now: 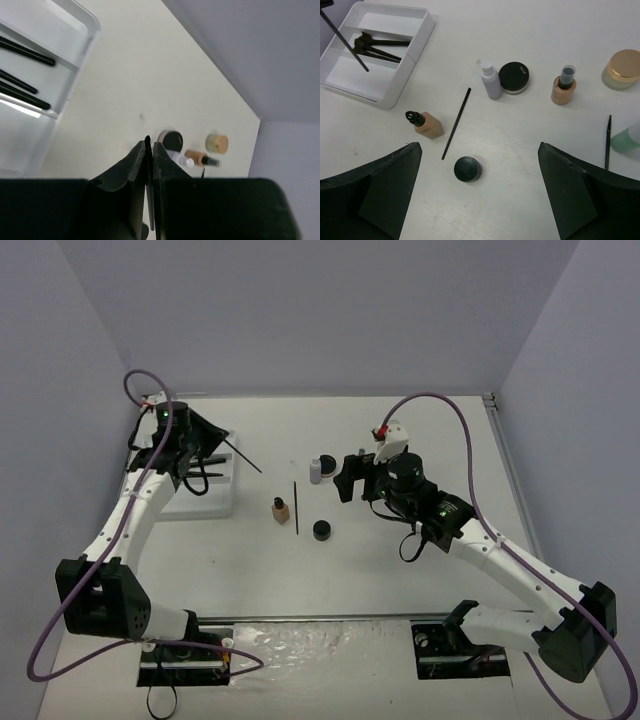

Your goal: Organize the makeup

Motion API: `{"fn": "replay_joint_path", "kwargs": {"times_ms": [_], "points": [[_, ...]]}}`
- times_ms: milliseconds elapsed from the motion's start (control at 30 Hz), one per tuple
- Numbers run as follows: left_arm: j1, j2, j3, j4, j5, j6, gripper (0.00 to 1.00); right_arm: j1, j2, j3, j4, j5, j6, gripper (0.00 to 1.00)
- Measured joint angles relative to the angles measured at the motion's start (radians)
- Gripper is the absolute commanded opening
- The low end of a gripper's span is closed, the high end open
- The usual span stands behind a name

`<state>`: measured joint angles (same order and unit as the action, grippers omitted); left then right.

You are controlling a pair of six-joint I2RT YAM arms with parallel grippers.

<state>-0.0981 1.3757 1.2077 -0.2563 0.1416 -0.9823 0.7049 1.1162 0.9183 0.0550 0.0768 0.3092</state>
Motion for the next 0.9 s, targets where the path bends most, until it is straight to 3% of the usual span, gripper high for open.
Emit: {"fn": "replay_joint_path", "kwargs": {"times_ms": [167,300,567,900], "points": [[0.203,0.05,-0.045,0.054,-0.003,-0.063,0.0,-0.024,-0.066,-0.017,-0.043,0.051,-0.025,1.0],[0.282,0.167,-0.048,0.142,-0.011,-0.13,0.0,-0.025,-0.093,-0.037,-0.066,0.076,-0.031,1.0],[0.318,0.389,-0.048,0.2,-0.053,-0.225,0.08,-0.033,-0.102,-0.07,-0.107,0.122,-0.037,1.0],[0.322,0.475,-0.019,0.219,-0.09,-0.288,0.33,-0.045,-0.117,-0.084,-0.151,0.15,-0.046,1.0]]}}
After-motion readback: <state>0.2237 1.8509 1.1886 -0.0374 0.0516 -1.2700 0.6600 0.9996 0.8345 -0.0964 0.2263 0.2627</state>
